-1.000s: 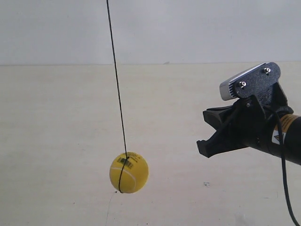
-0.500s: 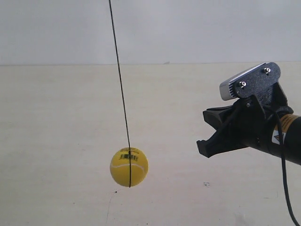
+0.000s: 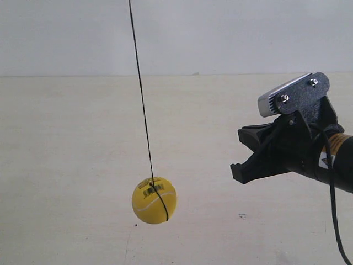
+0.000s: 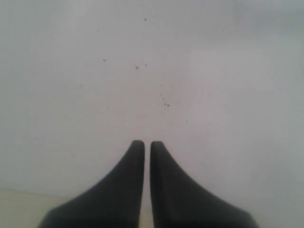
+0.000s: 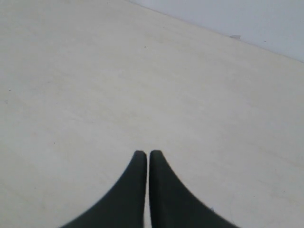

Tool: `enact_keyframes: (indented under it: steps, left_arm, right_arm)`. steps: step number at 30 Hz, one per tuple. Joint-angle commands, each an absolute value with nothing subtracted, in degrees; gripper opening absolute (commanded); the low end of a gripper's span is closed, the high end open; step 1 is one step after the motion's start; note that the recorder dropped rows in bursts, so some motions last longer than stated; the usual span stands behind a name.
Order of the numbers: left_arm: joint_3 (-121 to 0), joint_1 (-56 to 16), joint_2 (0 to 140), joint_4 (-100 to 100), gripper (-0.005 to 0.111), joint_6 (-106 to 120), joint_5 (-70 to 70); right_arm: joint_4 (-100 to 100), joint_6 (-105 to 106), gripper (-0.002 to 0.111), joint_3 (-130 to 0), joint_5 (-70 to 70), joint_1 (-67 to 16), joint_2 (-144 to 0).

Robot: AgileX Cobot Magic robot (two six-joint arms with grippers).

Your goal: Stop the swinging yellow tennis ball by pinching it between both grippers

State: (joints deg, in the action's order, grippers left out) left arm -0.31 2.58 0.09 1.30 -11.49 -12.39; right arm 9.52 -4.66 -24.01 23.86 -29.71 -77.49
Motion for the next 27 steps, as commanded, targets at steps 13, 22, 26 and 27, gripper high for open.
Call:
enact_keyframes:
  steps: [13, 22, 26, 27]
  left_arm:
    - [0.0, 2.7, 0.0, 1.3, 0.005, -12.0, 7.9]
    - [0.0, 2.7, 0.0, 1.3, 0.005, -12.0, 17.6]
    - [0.0, 2.7, 0.0, 1.3, 0.005, -12.0, 17.6]
    - [0.0, 2.7, 0.0, 1.3, 0.005, -12.0, 17.6]
  right_arm:
    - [9.4, -4.7, 0.0, -24.1, 24.3, -29.7, -77.0]
    - [9.4, -4.6, 0.0, -24.1, 24.2, -29.7, -77.0]
    - [9.4, -4.6, 0.0, -24.1, 24.2, -29.7, -77.0]
    - [9.4, -4.6, 0.0, -24.1, 24.2, -29.7, -77.0]
